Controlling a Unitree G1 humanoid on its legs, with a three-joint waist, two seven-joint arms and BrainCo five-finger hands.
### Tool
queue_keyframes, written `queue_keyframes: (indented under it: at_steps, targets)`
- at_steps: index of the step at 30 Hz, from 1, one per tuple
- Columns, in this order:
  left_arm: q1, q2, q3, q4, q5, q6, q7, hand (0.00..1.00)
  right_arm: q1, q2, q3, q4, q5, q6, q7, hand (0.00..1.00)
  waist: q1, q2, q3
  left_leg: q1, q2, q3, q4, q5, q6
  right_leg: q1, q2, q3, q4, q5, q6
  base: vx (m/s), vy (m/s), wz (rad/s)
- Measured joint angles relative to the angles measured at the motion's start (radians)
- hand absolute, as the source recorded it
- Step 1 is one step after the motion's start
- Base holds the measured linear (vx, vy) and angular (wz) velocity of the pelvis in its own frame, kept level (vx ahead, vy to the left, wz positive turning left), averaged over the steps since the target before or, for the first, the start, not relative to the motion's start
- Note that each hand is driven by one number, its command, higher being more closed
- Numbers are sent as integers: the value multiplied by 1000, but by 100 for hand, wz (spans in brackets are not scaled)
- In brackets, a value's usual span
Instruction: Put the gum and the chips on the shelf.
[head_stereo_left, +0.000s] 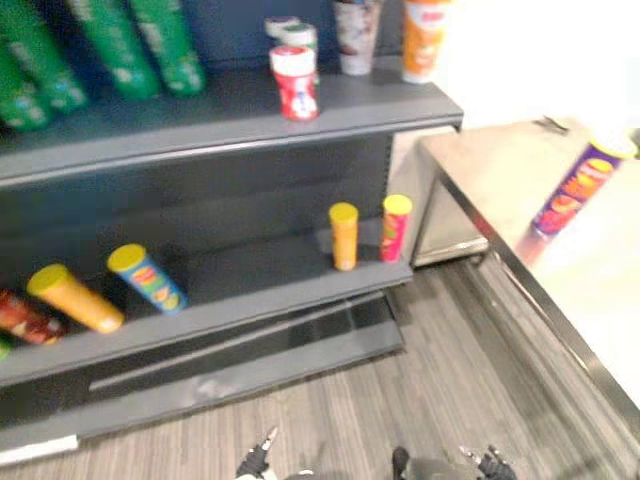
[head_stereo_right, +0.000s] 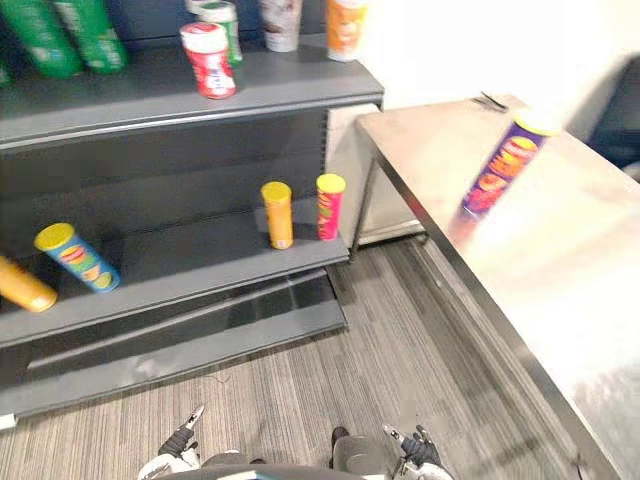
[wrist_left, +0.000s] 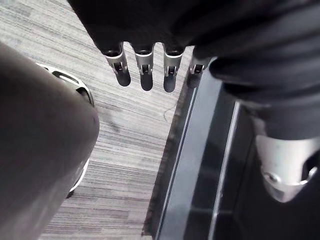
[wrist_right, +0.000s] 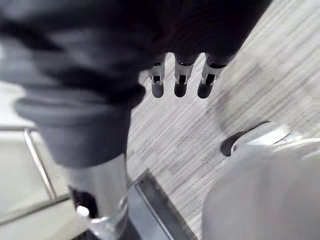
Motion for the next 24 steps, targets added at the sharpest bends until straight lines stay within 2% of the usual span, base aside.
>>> queue_keyframes:
  at_steps: [1,2,3,4,6,7,9,10,11,12,13,17,24]
  targets:
    - [-1,0,-1,-1,7,0,0,0,-7,2,-3,-2,0,3,-5,0,-2,11,2,-8,1,56,5,-6,7,-28,6,44,-12,23,7,-109,138,-169]
    - [4,-2,-8,-14,30,-1,-3,0,-24,-4,-14,-7,5,5,-16,0,-12,21,12,-31,18,161,8,-17,29,-60,-19,4,-65,29,-10,-148,171,-177]
    - [-8,-2,-14,-20,31,0,-5,0,-36,-8,-17,-7,7,6,-18,0,-15,26,25,-35,29,199,12,-18,32,-82,-46,-98,-53,22,-33,-115,152,-194]
    - [-12,1,-31,-23,36,1,-11,0,-55,-16,-18,-7,7,6,-29,0,-15,39,53,-23,52,264,12,-19,33,-106,-110,-319,2,1,-65,-71,126,-140]
    - [-15,8,-43,-25,39,1,-26,0,-54,-15,-17,-7,7,7,-46,0,-15,44,67,11,75,362,-1,-18,31,-93,-169,-540,77,-12,-85,-34,92,-166]
    - [-12,10,-44,-27,40,1,-35,0,-51,-14,-13,-7,7,7,-48,0,-14,35,65,38,84,419,-11,-14,26,-62,-189,-609,107,-16,-91,-12,35,-158]
    - [-10,22,-75,-29,46,-1,-47,0,-45,-8,-8,-7,7,6,-50,0,-16,24,65,78,78,488,-39,-1,5,1,-210,-676,108,-15,-91,38,-72,-127]
    - [-10,28,-83,-31,66,0,-52,0,-36,0,-8,-7,7,6,-52,0,-16,9,56,89,67,525,-55,11,-13,45,-216,-703,67,-5,-65,55,-118,-108]
    - [-12,29,-83,-33,70,-1,-53,0,-39,3,-9,-6,6,7,-54,0,-14,0,55,95,60,541,-67,22,-21,51,-204,-703,25,-4,-53,23,-150,-91]
    - [-12,23,-90,-33,77,-1,-55,0,-45,2,-14,-8,7,5,-59,0,-22,13,59,104,48,562,-109,59,-31,59,-178,-690,-28,15,-41,-17,-165,-68]
    - [-8,18,-97,-32,78,0,-56,0,-45,2,-22,-7,7,6,-61,0,-40,22,59,116,45,560,-144,87,-42,65,-156,-676,-54,21,-45,-26,-173,-55]
    - [-5,14,-113,-29,106,0,-68,0,-46,5,-27,-1,1,6,-59,0,-42,33,54,171,44,579,-230,139,-79,91,-100,-642,-89,25,-52,-38,-146,-36]
    - [-2,9,-78,-37,101,2,-77,0,-47,7,-49,0,-2,5,-60,0,-40,26,50,170,44,577,-209,142,-79,89,-109,-631,-90,28,-58,-67,14,-3]
